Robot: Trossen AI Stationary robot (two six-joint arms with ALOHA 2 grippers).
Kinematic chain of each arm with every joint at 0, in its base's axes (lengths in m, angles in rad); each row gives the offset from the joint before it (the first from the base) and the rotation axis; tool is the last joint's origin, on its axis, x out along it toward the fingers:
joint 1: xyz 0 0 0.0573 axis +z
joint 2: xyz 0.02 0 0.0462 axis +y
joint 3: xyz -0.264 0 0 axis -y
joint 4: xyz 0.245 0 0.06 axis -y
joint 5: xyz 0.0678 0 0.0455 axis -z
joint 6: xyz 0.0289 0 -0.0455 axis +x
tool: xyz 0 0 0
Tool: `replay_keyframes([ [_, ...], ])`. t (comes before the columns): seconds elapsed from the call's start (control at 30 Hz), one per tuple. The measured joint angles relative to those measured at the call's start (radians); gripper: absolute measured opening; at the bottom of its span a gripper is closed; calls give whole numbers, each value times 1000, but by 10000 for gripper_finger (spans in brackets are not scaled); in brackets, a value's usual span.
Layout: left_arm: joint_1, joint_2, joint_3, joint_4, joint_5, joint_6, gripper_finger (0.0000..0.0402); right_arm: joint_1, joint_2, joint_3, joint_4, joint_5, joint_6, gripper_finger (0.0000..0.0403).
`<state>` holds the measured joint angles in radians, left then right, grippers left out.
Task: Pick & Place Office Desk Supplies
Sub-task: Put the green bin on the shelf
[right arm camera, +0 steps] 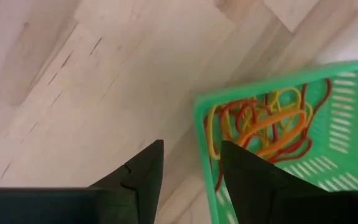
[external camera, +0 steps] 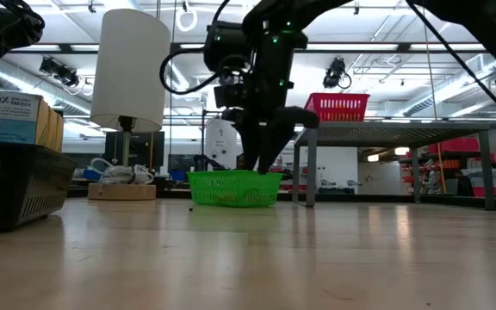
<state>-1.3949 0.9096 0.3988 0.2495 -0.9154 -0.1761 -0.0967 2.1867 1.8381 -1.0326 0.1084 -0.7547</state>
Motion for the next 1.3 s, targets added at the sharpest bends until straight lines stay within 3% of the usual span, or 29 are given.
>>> replay_keyframes([
  [0.57,0,0,0,-33,0,-45,181,-42,69,1,48,30,-52,158],
  [0.73,0,0,0,-33,0,-46,181,-36,84,0,41,47,-55,113],
  [0.9,0,0,0,-37,0,-46,181,-10,84,0,47,110,-64,15],
  [1.3,0,0,0,-45,0,-42,181,20,76,48,-137,218,107,3],
])
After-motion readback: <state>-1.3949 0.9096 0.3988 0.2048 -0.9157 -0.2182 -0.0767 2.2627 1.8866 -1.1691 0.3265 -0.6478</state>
